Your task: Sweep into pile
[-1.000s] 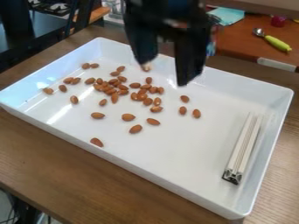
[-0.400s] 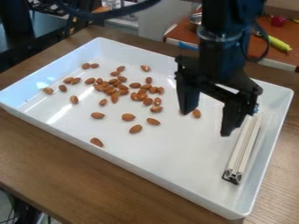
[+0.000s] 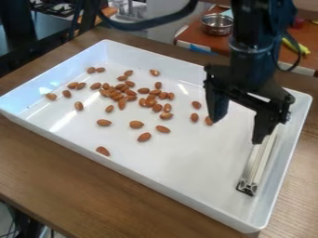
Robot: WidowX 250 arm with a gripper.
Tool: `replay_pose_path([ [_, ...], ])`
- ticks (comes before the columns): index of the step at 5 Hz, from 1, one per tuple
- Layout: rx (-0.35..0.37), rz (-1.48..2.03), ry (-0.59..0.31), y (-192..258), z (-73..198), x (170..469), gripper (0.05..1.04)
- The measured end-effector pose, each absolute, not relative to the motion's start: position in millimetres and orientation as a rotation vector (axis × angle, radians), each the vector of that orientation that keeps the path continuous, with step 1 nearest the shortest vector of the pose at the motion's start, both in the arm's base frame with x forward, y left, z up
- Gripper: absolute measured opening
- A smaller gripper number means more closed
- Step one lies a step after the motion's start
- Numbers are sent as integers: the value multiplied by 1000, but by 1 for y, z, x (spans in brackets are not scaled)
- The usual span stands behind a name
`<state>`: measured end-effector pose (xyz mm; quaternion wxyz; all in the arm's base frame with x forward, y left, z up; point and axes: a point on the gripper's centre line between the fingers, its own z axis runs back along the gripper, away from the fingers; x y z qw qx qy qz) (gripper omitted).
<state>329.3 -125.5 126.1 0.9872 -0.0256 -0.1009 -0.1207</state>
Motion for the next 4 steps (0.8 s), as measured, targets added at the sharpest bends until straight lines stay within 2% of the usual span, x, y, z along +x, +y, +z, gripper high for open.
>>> replay_pose_path([
  [4,-80,-113,-203,-150,111,338,999],
])
